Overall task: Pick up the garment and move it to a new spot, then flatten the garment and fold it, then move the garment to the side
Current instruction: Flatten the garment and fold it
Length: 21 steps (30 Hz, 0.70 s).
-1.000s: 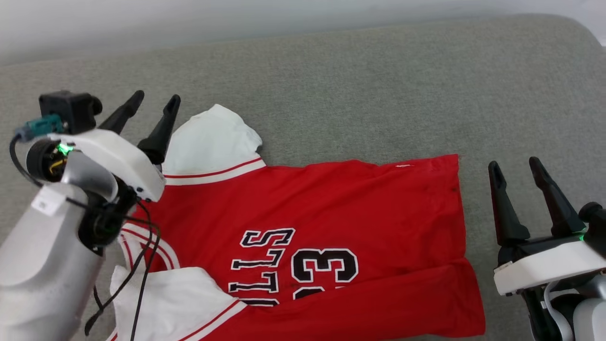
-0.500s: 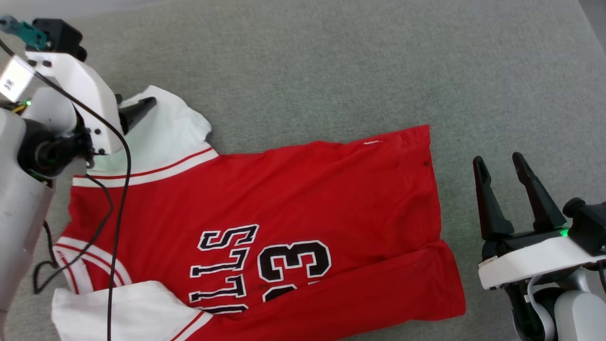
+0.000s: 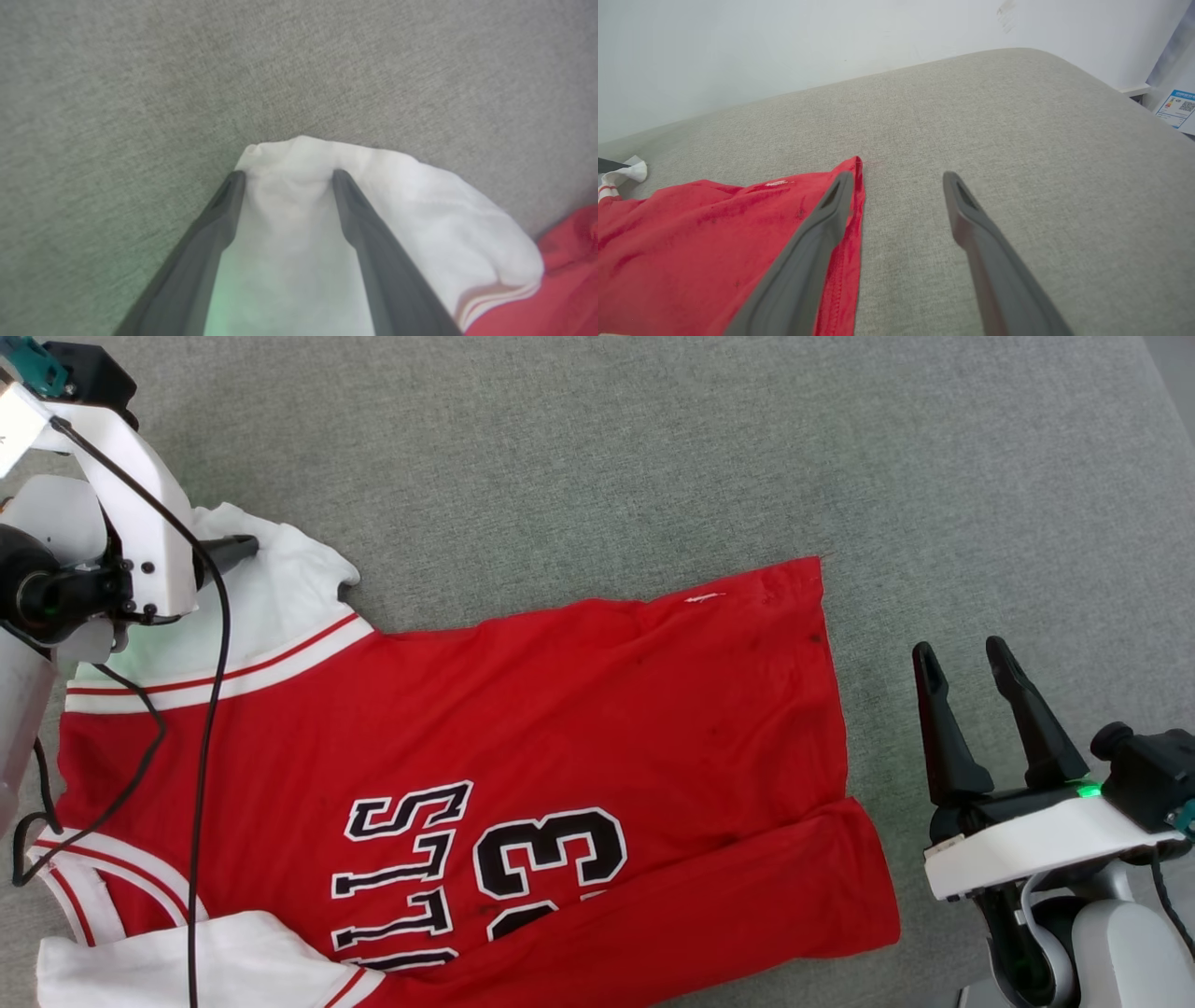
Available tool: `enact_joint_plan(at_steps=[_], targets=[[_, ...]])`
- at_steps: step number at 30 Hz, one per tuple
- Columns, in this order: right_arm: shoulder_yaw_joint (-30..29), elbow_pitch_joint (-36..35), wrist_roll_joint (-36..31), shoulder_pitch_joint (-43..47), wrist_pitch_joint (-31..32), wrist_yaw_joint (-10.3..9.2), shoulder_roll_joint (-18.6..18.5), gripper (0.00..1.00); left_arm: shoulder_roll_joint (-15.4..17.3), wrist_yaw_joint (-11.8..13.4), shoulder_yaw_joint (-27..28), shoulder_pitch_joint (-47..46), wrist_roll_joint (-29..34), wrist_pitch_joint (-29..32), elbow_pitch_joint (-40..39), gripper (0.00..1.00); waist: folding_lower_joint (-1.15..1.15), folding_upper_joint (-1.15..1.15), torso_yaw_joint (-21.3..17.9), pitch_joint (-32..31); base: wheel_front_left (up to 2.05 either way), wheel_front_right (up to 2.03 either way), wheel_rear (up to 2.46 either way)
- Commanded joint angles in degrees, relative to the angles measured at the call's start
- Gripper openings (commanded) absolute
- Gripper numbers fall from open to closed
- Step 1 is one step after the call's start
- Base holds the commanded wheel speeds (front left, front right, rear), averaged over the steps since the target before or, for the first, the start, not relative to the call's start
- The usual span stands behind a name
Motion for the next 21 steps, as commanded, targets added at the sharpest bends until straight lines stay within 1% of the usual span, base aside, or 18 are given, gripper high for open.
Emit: enact_joint_plan(at_steps=[1,4,10,13,17,21], targets=[[0.1,0.26,0.41,-1.07,0.22,-0.02,0.25,1.0,-1.61,0.16,-3.42,7.26,-0.31,4.23,4.22,0.0,0.02,-0.01,0.0,0.08,0.0,0.0,0.0],[0.3,0.84,1.87,-1.12,1.63,-0.02,0.25,1.0,-2.9,0.13,-3.61,7.54,-0.57,3.84,4.94,0.0,0.02,-0.01,0.13,0.05,0.0,0.0,0.0],[-0.58,3.48,4.25,-2.26,6.59,-0.02,0.16,1.0,-3.55,0.11,-3.22,4.99,0.35,-2.07,4.55,0.0,0.02,-0.01,1.87,-1.74,0.0,0.0,0.0],[-1.38,5.26,5.64,-4.05,9.52,-0.02,-0.93,1.0,-4.15,0.1,-1.88,3.19,0.2,-6.64,4.07,0.0,0.02,-0.01,3.29,-3.21,0.0,0.0,0.0],[-2.64,8.22,7.56,-7.57,16.03,-0.02,-3.37,1.0,-5.32,0.09,-0.74,2.04,0.29,-12.22,3.99,0.0,0.02,-0.01,5.55,-5.16,0.0,0.0,0.0],[-2.34,11.66,9.15,-12.32,25.1,-0.02,-6.89,1.0,-6.75,0.09,-0.11,2.01,-0.67,-16.05,3.07,0.0,0.02,-0.01,8.16,-6.51,0.0,0.0,0.0]])
